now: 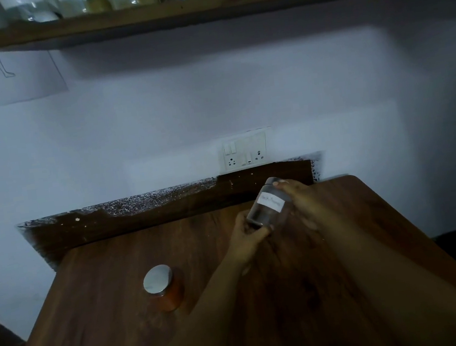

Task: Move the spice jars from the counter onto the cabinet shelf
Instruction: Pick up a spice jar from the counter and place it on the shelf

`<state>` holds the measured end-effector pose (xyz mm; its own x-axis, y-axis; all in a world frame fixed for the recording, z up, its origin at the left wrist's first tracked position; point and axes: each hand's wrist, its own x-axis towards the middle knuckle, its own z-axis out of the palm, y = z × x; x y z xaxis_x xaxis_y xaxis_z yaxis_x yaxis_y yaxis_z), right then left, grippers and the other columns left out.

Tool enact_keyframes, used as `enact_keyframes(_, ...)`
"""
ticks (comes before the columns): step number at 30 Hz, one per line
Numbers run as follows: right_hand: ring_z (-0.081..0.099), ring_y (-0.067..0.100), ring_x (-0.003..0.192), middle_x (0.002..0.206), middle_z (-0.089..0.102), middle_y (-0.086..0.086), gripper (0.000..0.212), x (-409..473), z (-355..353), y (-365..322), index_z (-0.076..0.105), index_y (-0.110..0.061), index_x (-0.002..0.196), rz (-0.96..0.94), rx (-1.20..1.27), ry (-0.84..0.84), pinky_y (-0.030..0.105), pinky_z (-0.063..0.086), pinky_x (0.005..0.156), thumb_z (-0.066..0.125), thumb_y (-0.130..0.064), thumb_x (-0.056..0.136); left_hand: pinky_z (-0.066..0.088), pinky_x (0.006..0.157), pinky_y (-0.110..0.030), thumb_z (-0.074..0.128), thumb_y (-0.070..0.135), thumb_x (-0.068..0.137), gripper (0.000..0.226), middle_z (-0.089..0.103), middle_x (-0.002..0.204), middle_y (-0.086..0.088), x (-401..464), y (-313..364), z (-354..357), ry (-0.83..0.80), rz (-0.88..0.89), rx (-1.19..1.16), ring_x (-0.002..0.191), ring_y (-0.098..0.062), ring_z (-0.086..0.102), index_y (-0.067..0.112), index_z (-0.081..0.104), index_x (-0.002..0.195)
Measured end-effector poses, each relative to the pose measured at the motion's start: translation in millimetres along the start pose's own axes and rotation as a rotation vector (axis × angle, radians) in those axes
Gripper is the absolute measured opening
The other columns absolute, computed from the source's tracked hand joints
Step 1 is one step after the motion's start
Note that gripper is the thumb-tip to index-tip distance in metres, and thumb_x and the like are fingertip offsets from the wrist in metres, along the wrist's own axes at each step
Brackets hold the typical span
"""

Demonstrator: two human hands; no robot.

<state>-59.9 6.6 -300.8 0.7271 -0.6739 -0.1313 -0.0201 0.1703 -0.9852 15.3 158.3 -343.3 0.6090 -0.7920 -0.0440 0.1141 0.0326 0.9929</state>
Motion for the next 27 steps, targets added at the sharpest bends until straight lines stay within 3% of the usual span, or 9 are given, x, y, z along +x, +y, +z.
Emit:
enact_keyframes(2,0.067,0.027,0.100,0.108,0.070,0.011,0.030,-1,1,-2,0.066,-0.020,0.114,-0.004,0.022,-0.001,0.045,0.052,0.090,0.068,-0.033,0.087,0.054,0.075,-0.022,0.074,0.007,0.082,0.049,0.055,0.120,-0.006,-2,2,-4,-0.009,0.047,0.063,0.104,-0.016,0.059,0.015,0.047,0.122)
enact_keyframes(5,0.067,0.027,0.102,0.108,0.071,0.011,0.034,-2,1,-6,0.069,-0.019,0.110,-0.008,0.010,0.005,0.047,0.053,0.093,0.075,-0.034,0.080,0.055,0.089,-0.036,0.072,0.024,0.084,0.050,0.054,0.130,-0.012,-2,12,-12,-0.118,-0.108,-0.117,0.111,-0.026,0.060,0.018,0.047,0.127)
enact_keyframes(7,0.066,0.028,0.104,0.110,0.070,0.011,0.037,-3,1,-9,0.071,-0.021,0.109,-0.002,-0.012,-0.005,0.049,0.052,0.095,0.077,-0.036,0.076,0.054,0.092,-0.038,0.070,0.027,0.085,0.049,0.055,0.130,-0.014,0,14,-15,-0.164,-0.148,-0.126,0.111,-0.028,0.062,0.018,0.050,0.129)
enact_keyframes(10,0.065,0.028,0.103,0.111,0.069,0.012,0.031,-3,3,-13,0.072,-0.018,0.106,-0.027,-0.020,-0.031,0.048,0.051,0.094,0.076,-0.031,0.078,0.055,0.087,-0.029,0.076,0.014,0.080,0.056,0.061,0.124,-0.009,-1,14,-11,-0.094,0.025,0.134,0.110,-0.022,0.062,0.019,0.051,0.129)
enact_keyframes(13,0.064,0.027,0.102,0.115,0.068,0.015,0.034,-3,2,-21,0.069,-0.012,0.111,-0.029,0.033,-0.068,0.044,0.052,0.091,0.075,-0.025,0.080,0.055,0.086,-0.028,0.079,0.011,0.077,0.067,0.062,0.120,-0.002,-2,15,-7,-0.031,0.149,0.182,0.109,-0.016,0.062,0.022,0.047,0.135)
enact_keyframes(21,0.066,0.025,0.097,0.116,0.068,0.016,0.040,-10,2,-39,0.068,-0.006,0.114,-0.061,0.016,-0.062,0.039,0.055,0.083,0.076,-0.025,0.080,0.054,0.086,-0.025,0.081,0.019,0.076,0.065,0.062,0.120,0.002,5,24,-5,-0.021,0.192,0.239,0.107,-0.013,0.062,0.024,0.049,0.132)
enact_keyframes(24,0.065,0.022,0.100,0.121,0.065,0.012,0.051,-11,1,-48,0.059,-0.011,0.128,-0.048,0.020,-0.084,0.037,0.057,0.081,0.073,-0.029,0.083,0.054,0.083,-0.024,0.081,0.019,0.076,0.061,0.064,0.117,0.000,5,26,1,0.013,0.179,0.190,0.106,-0.014,0.063,0.025,0.050,0.129)
enact_keyframes(27,0.060,0.031,0.115,0.132,0.058,0.012,0.082,-13,-13,-53,0.042,-0.020,0.143,0.041,0.106,-0.205,0.058,0.051,0.089,0.077,-0.046,0.073,0.054,0.087,-0.032,0.077,0.018,0.081,0.058,0.067,0.110,-0.005,8,31,10,0.056,0.155,0.099,0.105,-0.021,0.065,0.027,0.047,0.130)
